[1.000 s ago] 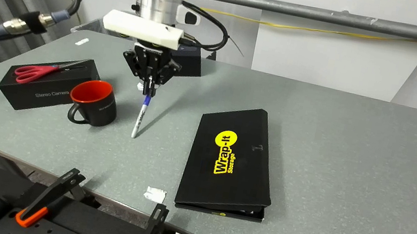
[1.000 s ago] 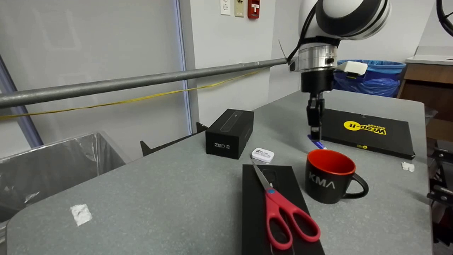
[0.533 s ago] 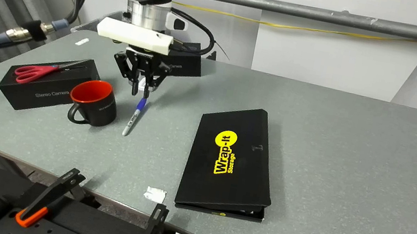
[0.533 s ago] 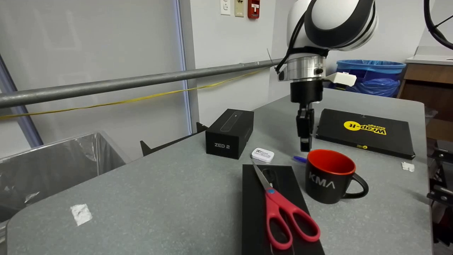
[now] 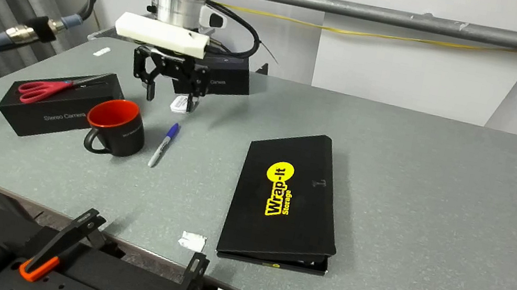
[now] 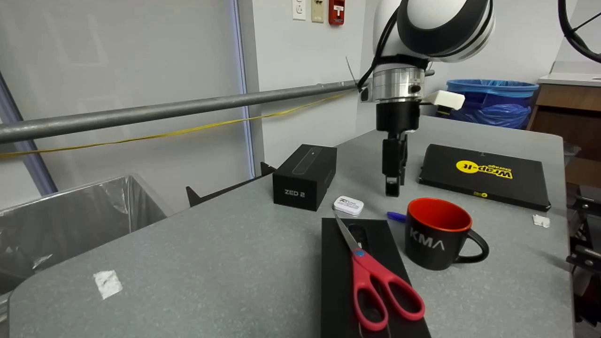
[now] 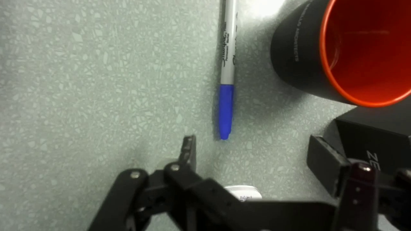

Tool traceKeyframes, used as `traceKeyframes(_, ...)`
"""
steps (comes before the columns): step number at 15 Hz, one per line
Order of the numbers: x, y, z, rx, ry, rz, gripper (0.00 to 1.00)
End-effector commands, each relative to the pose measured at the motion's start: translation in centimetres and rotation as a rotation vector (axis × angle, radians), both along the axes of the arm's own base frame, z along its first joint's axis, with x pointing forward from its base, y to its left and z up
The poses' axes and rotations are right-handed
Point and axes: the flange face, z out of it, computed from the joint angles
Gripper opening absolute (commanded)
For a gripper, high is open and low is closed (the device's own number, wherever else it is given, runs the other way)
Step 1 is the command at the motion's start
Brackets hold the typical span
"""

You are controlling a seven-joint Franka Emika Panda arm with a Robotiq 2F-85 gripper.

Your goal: Remove the marker from the mug and put it on the table

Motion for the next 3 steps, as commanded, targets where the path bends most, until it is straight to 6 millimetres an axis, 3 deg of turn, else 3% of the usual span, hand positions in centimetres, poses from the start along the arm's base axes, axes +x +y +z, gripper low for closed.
traceKeyframes(1, 0.15, 0.18, 0.14, 0.002, -0.001, 0.001, 0.99)
traceKeyframes(3, 0.28, 0.33, 0.28, 0.004, -0.005, 0.002, 1.00)
